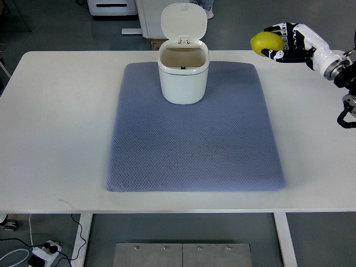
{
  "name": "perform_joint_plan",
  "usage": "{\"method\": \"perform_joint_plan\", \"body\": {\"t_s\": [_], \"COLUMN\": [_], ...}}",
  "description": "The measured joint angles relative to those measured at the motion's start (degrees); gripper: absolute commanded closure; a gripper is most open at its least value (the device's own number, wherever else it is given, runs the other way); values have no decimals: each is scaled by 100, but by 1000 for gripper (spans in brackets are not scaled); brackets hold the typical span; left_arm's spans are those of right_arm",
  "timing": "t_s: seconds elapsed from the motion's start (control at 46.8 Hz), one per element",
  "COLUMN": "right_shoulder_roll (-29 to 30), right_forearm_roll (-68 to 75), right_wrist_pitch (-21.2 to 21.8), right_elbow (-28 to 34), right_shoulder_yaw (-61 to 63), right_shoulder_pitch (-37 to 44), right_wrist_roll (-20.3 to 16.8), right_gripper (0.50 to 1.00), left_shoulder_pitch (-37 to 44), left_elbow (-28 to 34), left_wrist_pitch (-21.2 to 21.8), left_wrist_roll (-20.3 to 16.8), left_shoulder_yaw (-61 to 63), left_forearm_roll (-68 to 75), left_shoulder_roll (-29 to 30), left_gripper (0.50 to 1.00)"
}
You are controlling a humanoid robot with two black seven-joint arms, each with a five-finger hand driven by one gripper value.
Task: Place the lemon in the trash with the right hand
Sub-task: 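Lift the lemon with the right hand and carry it over the bin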
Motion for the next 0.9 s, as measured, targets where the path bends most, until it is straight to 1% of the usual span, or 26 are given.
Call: {"method": "perform_joint_plan", "body": {"t_s": [0.257,0.492,0.663,0.898], "right_shoulder_roll": [462,856,1082,1213], "right_forearm_roll": [-1,-8,-27,-41], "right_wrist_pitch": [-7,-52,-77,-112], "right_elbow": [6,6,4,-10], "right_shoulder_yaw": [-20,-37,-52,-54], "right_shoulder_pitch": [317,425,533,600], "right_wrist_roll": [-97,-217,-234,-393], "right_gripper": [1000,1000,1000,1000], "left_shoulder_pitch": [-1,0,0,0], "left_elbow": [0,0,0,0], "left_wrist_pitch": [0,0,0,0], "left_wrist_roll": [-1,-1,-1,-4], "left_shoulder_yaw": [0,0,0,0], "left_forearm_roll": [0,0,0,0], "left_shoulder_roll": [0,0,0,0], "left_gripper": [500,500,500,500]}}
